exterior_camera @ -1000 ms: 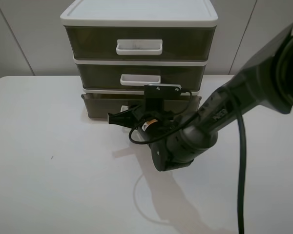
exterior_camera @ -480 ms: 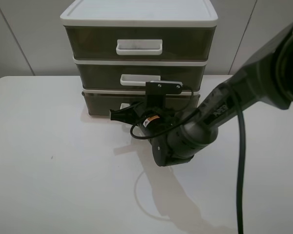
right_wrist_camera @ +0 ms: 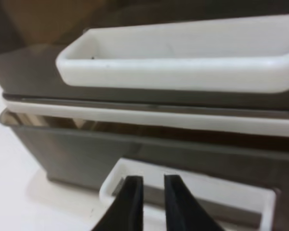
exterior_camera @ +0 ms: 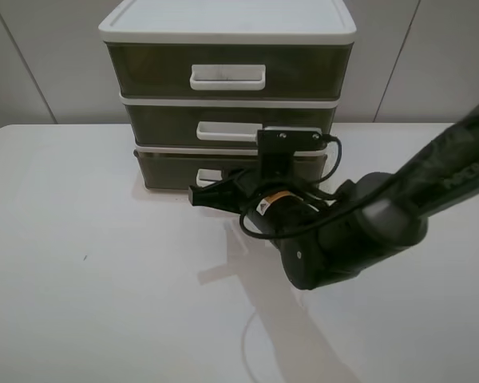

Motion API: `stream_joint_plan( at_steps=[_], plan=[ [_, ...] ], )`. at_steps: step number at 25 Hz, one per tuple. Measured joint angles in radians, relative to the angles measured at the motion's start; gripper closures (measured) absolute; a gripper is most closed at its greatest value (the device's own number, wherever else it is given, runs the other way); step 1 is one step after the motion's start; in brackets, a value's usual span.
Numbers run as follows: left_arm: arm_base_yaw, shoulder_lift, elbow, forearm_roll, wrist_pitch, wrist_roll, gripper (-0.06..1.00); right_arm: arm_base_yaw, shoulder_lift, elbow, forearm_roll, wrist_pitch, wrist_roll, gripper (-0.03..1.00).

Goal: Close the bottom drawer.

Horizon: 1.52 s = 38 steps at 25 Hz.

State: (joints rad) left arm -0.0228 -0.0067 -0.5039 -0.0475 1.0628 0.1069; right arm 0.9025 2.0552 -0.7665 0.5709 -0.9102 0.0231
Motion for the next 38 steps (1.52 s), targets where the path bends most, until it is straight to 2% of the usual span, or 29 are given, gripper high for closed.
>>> stream_joint_plan(
  at_steps=[2, 4, 6, 10, 13, 17, 27, 30, 33, 35, 38],
  plan=[
    [0.000, 0.000, 0.000, 0.000, 0.000, 0.000, 0.23, -0.001, -0.081, 0.047, -0.018, 0.059, 0.000, 0.94],
    [0.000, 0.000, 0.000, 0.000, 0.000, 0.000, 0.23, -0.012, -0.163, 0.085, -0.052, 0.150, 0.000, 0.88],
    [0.000, 0.000, 0.000, 0.000, 0.000, 0.000, 0.23, -0.038, -0.255, 0.108, -0.068, 0.280, 0.000, 0.73],
    [0.000, 0.000, 0.000, 0.000, 0.000, 0.000, 0.23, -0.115, -0.415, 0.162, -0.069, 0.504, 0.000, 0.30],
    [0.000, 0.000, 0.000, 0.000, 0.000, 0.000, 0.23, -0.188, -0.562, 0.202, -0.075, 0.622, -0.001, 0.18],
    [0.000, 0.000, 0.000, 0.000, 0.000, 0.000, 0.23, -0.327, -0.767, 0.212, -0.115, 0.852, -0.042, 0.15],
    [0.000, 0.000, 0.000, 0.000, 0.000, 0.000, 0.23, -0.717, -1.285, 0.187, -0.381, 1.476, -0.002, 0.15],
    [0.000, 0.000, 0.000, 0.000, 0.000, 0.000, 0.23, -0.780, -1.441, 0.155, -0.463, 1.619, 0.036, 0.15],
    [0.000, 0.000, 0.000, 0.000, 0.000, 0.000, 0.23, -0.801, -1.592, 0.137, -0.547, 1.758, 0.085, 0.15],
    [0.000, 0.000, 0.000, 0.000, 0.000, 0.000, 0.23, -0.802, -1.682, 0.133, -0.583, 1.812, 0.099, 0.15],
    [0.000, 0.000, 0.000, 0.000, 0.000, 0.000, 0.23, -0.802, -1.800, 0.131, -0.601, 1.841, 0.105, 0.15]
  ],
)
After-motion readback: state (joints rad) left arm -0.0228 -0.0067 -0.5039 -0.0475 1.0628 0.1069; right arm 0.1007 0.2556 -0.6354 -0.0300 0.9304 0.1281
